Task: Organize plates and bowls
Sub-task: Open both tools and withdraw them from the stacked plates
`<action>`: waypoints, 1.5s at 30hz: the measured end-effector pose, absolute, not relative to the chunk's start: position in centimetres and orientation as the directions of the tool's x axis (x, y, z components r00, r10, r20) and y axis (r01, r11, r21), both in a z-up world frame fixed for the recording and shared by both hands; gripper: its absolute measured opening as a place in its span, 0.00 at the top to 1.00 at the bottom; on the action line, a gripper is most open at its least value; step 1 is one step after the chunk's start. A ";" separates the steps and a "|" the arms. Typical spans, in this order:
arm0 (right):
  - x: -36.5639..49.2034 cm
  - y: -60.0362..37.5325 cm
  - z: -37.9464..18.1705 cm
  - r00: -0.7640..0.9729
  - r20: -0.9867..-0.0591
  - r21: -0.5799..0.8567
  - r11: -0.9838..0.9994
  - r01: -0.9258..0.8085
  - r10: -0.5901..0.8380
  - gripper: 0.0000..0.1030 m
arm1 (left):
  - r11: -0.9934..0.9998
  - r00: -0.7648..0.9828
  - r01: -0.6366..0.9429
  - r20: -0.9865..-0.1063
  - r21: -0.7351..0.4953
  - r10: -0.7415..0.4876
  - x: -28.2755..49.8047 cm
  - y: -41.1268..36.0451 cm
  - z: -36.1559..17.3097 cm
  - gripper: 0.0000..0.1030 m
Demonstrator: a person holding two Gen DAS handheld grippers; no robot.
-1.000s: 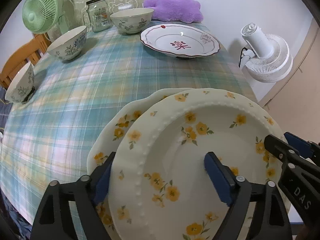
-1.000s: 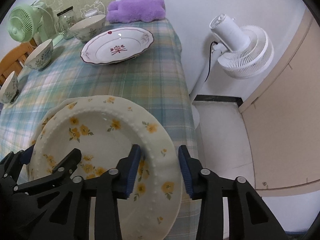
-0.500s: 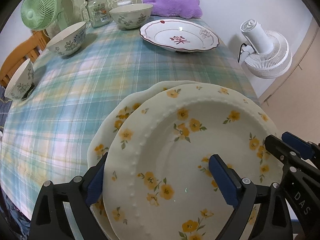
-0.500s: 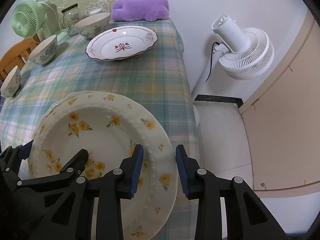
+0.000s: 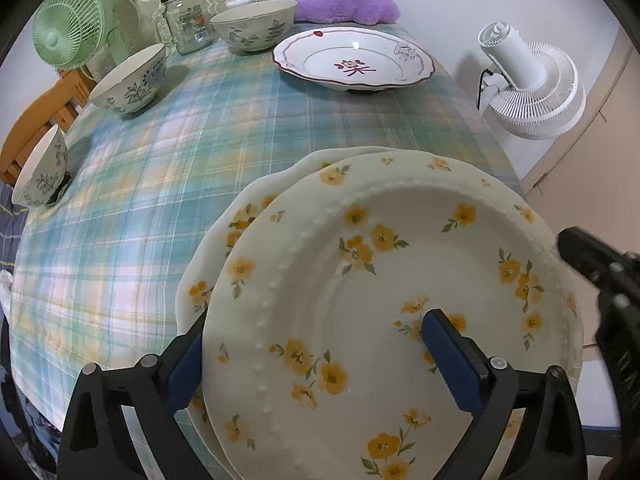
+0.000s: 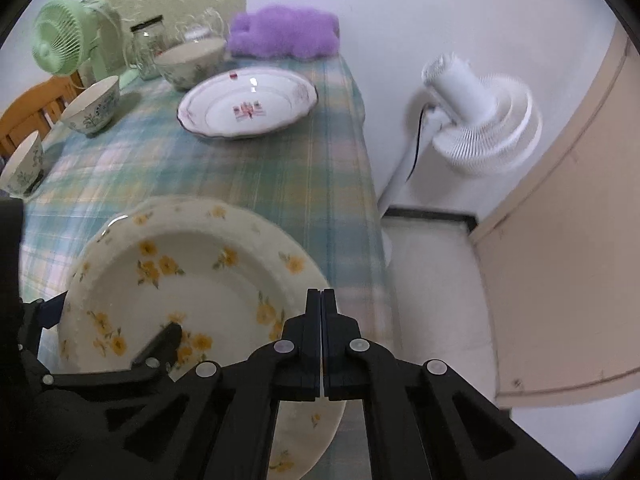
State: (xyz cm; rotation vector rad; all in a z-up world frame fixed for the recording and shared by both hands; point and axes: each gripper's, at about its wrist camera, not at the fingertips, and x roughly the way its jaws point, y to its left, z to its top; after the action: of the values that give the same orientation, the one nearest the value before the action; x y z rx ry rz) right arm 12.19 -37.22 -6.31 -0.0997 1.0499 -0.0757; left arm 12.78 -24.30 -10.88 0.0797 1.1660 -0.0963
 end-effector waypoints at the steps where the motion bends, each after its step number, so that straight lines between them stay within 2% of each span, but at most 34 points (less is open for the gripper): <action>1: 12.4 -37.0 -6.6 0.486 -0.868 -0.114 0.993 -0.001 -0.099 0.98 | 0.993 0.390 0.120 -0.920 0.017 -0.031 12.9 -24.4 -10.9 0.02; 7: 13.4 -37.7 -7.3 0.447 -0.893 -0.058 0.998 0.010 -0.056 0.96 | 0.994 0.370 0.113 -0.928 -0.010 -0.051 13.2 -23.7 -10.6 0.08; 11: 13.7 -37.5 -7.3 0.445 -0.894 -0.055 0.998 0.014 -0.056 0.92 | 0.988 0.363 0.141 -0.932 0.065 0.010 13.1 -24.2 -10.5 0.10; 12: 13.8 -37.4 -7.3 0.444 -0.895 -0.052 0.999 0.013 -0.053 0.84 | 0.984 0.371 0.146 -0.928 0.101 0.040 13.0 -24.3 -10.4 0.10; 13: 13.8 -37.3 -7.2 0.452 -0.890 -0.055 0.998 0.016 -0.056 0.70 | 0.982 0.376 0.147 -0.925 0.116 0.053 12.9 -24.3 -10.4 0.10; 15: 13.7 -37.0 -6.9 0.468 -0.882 -0.060 0.998 0.022 -0.063 0.48 | 0.982 0.367 0.156 -0.929 0.104 0.041 13.0 -24.1 -10.4 0.10; 21: 14.2 -38.3 -8.4 0.402 -0.915 0.000 0.996 0.092 -0.037 0.48 | 0.987 0.384 0.150 -0.923 0.051 -0.011 13.3 -23.0 -9.8 0.10; 23: 14.1 -38.3 -8.6 0.397 -0.917 0.012 0.995 0.099 -0.028 0.52 | 0.987 0.384 0.153 -0.923 0.046 -0.017 13.3 -22.7 -9.7 0.10; 24: 14.2 -37.9 -8.6 0.396 -0.918 0.015 0.996 0.090 -0.022 0.57 | 0.987 0.384 0.153 -0.923 0.045 -0.017 13.3 -22.6 -9.7 0.10; 35: 15.1 -36.0 -8.7 0.391 -0.918 -0.029 0.993 0.112 -0.071 0.56 | 0.989 0.386 0.146 -0.922 0.023 -0.036 13.8 -20.3 -9.0 0.10; 39: 15.4 -35.8 -8.5 0.382 -0.920 -0.034 0.989 0.144 -0.087 0.53 | 0.986 0.389 0.168 -0.919 0.009 -0.058 13.9 -19.7 -8.6 0.10; 41: 15.3 -35.6 -8.1 0.387 -0.918 -0.024 0.988 0.152 -0.082 0.47 | 0.982 0.392 0.188 -0.916 -0.009 -0.083 14.1 -19.2 -8.2 0.10; 43: 15.1 -35.0 -7.3 0.405 -0.912 -0.013 0.989 0.145 -0.072 0.36 | 0.976 0.393 0.215 -0.912 -0.034 -0.118 14.4 -18.5 -7.7 0.10; 45: 14.8 -34.0 -6.3 0.438 -0.896 -0.019 0.991 0.131 -0.076 0.29 | 0.973 0.411 0.231 -0.903 -0.029 -0.125 14.7 -18.0 -7.0 0.10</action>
State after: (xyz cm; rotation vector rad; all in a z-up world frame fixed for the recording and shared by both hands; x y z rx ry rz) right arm 14.82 -33.97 -6.27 0.0558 1.1107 -0.1287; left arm 14.70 -17.98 -7.01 0.1052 1.1257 -0.2243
